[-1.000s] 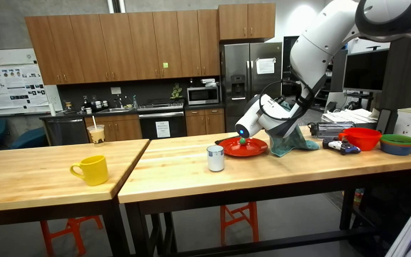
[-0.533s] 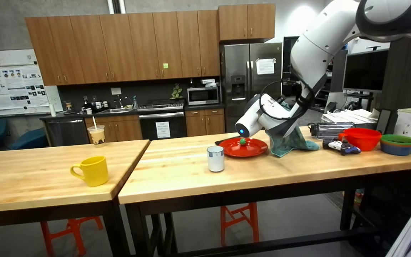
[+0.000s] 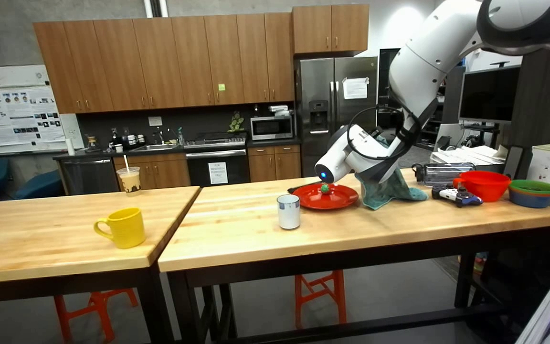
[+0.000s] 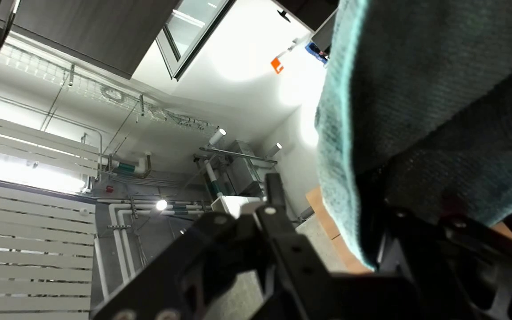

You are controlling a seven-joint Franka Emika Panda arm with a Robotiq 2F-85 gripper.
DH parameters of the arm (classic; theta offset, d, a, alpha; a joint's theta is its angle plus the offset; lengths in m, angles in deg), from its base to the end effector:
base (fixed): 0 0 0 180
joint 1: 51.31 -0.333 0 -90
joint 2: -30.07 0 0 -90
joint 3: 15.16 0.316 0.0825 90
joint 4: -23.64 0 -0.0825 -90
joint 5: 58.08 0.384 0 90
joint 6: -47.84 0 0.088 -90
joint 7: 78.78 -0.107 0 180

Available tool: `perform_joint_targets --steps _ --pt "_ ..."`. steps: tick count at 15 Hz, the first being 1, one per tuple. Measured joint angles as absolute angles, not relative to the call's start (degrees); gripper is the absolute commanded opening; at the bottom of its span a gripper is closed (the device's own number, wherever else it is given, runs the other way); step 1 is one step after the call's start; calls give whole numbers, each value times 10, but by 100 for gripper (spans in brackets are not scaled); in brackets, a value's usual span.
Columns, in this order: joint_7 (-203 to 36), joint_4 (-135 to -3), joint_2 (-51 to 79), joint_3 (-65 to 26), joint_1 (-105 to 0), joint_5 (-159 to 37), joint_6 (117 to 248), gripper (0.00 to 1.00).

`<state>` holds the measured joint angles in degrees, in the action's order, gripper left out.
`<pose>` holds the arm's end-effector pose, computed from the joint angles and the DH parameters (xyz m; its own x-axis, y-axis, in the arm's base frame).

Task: Lay the blue cloth over the cup

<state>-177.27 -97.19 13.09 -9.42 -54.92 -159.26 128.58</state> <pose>0.5658 -0.0287 0.3434 0.5783 0.2880 0.7633 -0.7941 -0.0160 0.6076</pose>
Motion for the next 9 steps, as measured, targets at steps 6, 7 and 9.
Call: perform_joint_targets --steps 6,7,9 --pt "-1773 -972 130 -94 -550 -1593 1286 71" --pt "-1773 -972 130 -94 -550 -1592 1286 78" --pt "-1773 -972 130 -93 -550 -1590 1293 91"
